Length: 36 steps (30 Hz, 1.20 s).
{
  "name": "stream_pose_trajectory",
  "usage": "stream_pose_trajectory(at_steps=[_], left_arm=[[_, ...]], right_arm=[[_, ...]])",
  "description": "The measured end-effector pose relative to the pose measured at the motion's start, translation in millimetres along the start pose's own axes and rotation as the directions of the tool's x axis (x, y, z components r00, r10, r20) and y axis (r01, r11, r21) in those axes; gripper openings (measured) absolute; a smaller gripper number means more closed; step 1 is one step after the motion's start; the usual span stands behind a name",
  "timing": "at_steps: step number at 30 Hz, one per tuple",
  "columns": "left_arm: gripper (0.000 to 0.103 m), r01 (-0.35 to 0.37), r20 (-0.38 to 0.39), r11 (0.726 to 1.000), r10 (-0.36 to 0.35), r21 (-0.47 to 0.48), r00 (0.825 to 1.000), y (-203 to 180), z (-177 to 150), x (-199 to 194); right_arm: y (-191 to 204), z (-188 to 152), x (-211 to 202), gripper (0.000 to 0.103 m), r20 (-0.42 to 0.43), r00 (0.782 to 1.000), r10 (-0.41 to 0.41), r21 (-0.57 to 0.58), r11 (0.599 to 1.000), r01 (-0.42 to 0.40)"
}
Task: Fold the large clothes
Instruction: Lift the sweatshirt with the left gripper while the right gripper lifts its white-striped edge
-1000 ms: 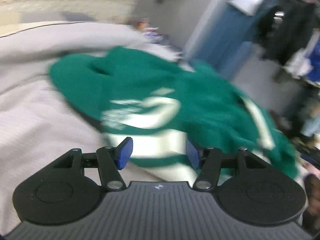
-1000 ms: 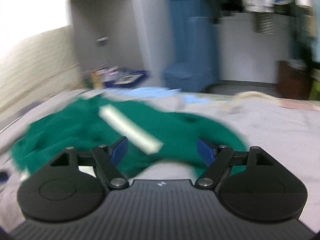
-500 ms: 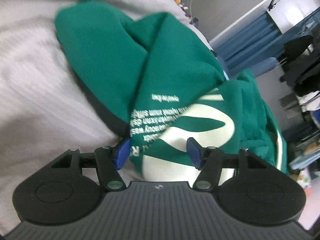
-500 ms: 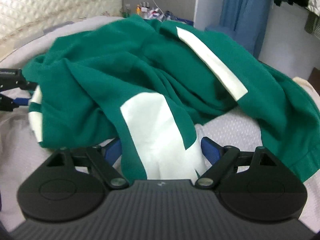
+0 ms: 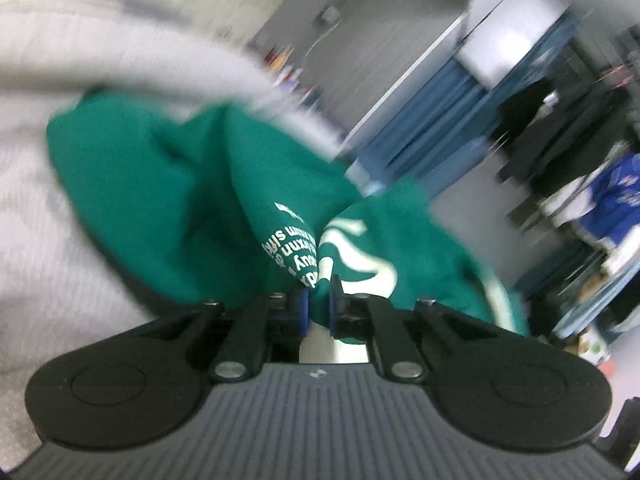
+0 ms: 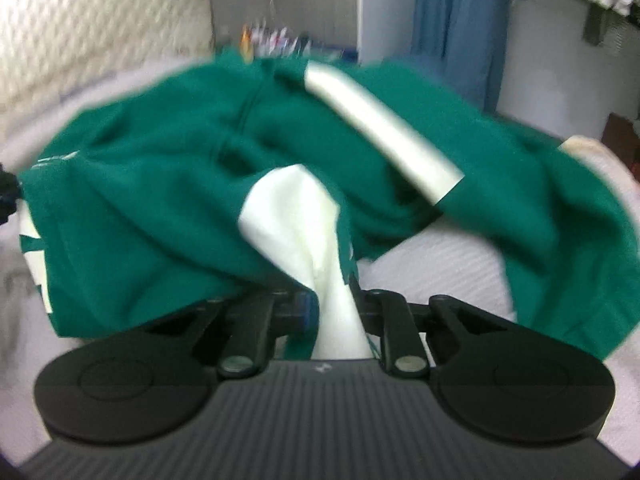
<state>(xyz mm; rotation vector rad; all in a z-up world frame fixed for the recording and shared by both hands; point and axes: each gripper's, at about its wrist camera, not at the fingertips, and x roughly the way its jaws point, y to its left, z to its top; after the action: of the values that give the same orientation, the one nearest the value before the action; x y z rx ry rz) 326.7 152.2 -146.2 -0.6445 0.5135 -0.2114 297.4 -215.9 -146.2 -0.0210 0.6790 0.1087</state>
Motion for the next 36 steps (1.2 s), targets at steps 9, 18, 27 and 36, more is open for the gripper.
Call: stream_pose_trajectory(at_steps=[9,18,27,36], left_arm=[[0.009,0.186,0.142,0.980,-0.194,0.065,0.971,-45,-9,-94],[0.010,0.418,0.072,0.874,-0.447,0.246,0.892,-115,-70,-182],[0.010,0.473,-0.206,0.869,-0.441,0.146,0.874,-136,-132,-117],[0.010,0.448,-0.296,0.882,-0.394,0.143,0.870,-131,-142,-28]], right_arm=[[-24,8,-90,0.016,0.290,0.956,-0.034,0.039,0.999,0.024],[-82,5,-145,0.016,0.460,0.870,-0.177,0.259,0.964,0.060],[-143,23,-56,0.018,0.132,0.960,-0.246,0.441,0.882,0.165],[-158,15,11,0.020,-0.074,0.973,-0.219,0.456,0.860,0.228]])
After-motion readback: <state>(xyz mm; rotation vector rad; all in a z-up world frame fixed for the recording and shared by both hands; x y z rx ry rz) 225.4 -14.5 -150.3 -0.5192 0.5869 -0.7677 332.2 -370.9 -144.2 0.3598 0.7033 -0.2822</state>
